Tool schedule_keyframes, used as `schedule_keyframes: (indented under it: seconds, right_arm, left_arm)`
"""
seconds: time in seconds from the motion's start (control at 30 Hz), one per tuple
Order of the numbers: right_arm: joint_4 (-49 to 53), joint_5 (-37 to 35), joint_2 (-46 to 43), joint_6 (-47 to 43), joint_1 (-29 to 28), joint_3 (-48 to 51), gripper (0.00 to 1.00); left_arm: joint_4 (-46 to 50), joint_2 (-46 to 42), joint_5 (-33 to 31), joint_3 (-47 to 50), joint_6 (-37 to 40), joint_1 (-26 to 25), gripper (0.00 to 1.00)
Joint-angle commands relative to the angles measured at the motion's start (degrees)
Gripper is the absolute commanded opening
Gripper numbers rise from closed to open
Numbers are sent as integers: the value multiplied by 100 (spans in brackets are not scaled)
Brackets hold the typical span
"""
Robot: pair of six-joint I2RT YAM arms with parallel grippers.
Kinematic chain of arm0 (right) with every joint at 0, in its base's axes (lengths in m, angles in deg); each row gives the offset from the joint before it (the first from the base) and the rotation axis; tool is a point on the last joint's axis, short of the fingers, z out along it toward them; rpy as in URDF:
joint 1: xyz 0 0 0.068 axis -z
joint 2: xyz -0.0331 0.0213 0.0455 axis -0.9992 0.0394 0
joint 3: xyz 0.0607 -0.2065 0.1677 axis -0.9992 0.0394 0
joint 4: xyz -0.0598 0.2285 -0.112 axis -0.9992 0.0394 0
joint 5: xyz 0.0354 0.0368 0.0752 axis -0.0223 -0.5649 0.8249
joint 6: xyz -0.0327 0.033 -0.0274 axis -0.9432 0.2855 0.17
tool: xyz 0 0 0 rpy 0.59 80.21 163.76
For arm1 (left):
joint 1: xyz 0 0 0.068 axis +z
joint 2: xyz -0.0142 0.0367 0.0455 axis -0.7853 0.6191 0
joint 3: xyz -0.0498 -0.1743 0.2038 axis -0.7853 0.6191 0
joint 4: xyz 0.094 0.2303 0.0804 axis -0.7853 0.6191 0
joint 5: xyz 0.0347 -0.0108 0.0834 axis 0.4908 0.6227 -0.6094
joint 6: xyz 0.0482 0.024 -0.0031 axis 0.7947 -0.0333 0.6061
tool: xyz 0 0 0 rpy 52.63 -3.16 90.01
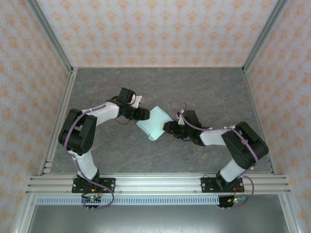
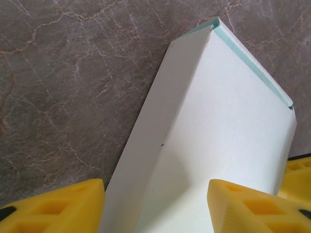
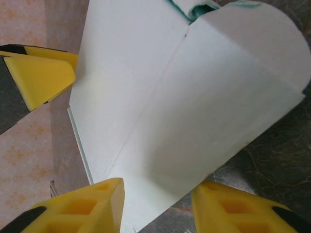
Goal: Fold the paper box
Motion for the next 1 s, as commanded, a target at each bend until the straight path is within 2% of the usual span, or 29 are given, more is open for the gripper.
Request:
schedule_keyframes:
  seconds: [0.0, 0.33, 0.53, 0.97]
  right_arm:
    - [-731, -65, 160, 288, -29, 121, 36]
    - [-1474, -18, 459, 514, -19, 193, 19]
    - [-1852, 127, 475, 602, 14, 170, 9]
    - [-1472, 116, -318, 322, 127, 141, 1]
  left_arm:
    - [153, 96, 120, -93, 60, 19, 55]
    - [-43, 230, 111, 83, -69, 21, 45]
    - [-328, 139, 360, 327, -259, 16, 43]
    - [-554, 46, 820, 567, -465, 16, 44]
